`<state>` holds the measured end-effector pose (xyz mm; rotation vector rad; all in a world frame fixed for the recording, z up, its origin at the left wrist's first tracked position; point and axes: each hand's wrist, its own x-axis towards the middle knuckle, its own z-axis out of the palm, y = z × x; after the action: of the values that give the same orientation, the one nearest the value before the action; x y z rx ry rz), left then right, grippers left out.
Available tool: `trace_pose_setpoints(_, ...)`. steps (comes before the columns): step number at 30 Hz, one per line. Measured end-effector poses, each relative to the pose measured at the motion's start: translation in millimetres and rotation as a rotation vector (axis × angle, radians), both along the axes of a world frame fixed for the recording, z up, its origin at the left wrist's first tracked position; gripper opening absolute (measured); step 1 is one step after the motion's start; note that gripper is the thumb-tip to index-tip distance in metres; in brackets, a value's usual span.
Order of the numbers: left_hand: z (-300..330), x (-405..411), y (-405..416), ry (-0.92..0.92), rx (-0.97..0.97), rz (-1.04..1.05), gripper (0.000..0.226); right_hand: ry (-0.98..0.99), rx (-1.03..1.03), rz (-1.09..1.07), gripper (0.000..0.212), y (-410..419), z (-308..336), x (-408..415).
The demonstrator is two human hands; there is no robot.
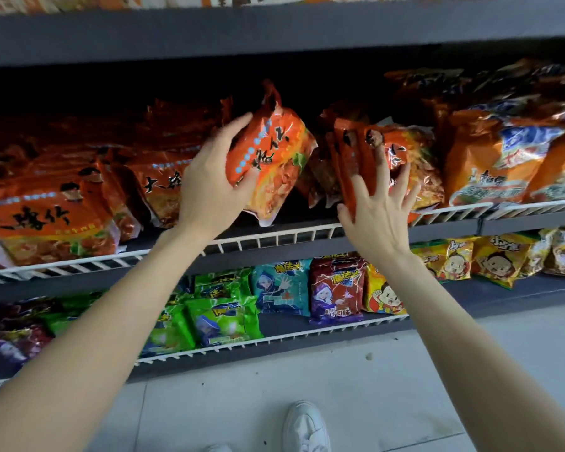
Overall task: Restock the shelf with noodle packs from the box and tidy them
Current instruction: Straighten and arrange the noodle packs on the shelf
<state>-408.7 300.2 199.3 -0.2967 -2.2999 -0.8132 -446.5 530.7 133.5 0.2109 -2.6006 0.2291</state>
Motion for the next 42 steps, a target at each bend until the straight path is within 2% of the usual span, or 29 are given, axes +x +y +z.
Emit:
trace_pose_setpoints(4,21,19,-57,-0.059,-0.224,-0.052,0.060,-0.002,0.066,-0.060,0.040,-13,-1,8)
trace_pose_setpoints(9,18,17,-96,-0.263,-0.451,-0.013,0.061,-0.006,0.076,-0.050,0.043,-38,6,19)
trace_pose_setpoints(12,10,11,-114,-0.370,-0.580,0.000,0.058,0.031,0.049,0.072,0.041,-64,14,24)
trace_pose_setpoints(15,-1,9,-120,-0.278,-0.655,0.089,0.055,-0.051,-0.051,0.261,0.045,-105,21,28)
trace_pose_setpoints(18,-8,9,-118,-0.187,-0.658,0.233,0.059,-0.186,-0.201,0.413,0.053,-146,23,29)
trace_pose_setpoints(22,-21,7,-121,-0.134,-0.652,0.213,0.055,-0.260,-0.415,0.400,0.052,-173,23,25)
trace_pose_setpoints(24,-26,7,-124,-0.158,-0.652,0.202,0.059,-0.257,-0.405,0.374,0.051,-178,20,22)
trace_pose_setpoints(28,-24,4,-121,-0.247,-0.681,0.232,0.083,-0.231,-0.375,0.351,0.050,-179,16,18)
trace_pose_setpoints(35,-19,5,-107,-0.272,-0.670,0.315,0.094,-0.284,-0.356,0.478,0.062,-160,17,23)
trace_pose_setpoints(38,-18,16,-87,-0.085,-0.609,0.313,0.082,-0.187,-0.356,0.493,0.055,-135,28,32)
trace_pose_setpoints(40,-18,21,-66,0.098,-0.544,0.213,0.063,-0.110,-0.369,0.496,0.043,-109,34,37)
trace_pose_setpoints(42,-18,23,-38,0.203,-0.459,0.078,0.048,-0.016,-0.400,0.477,0.032,-77,38,42)
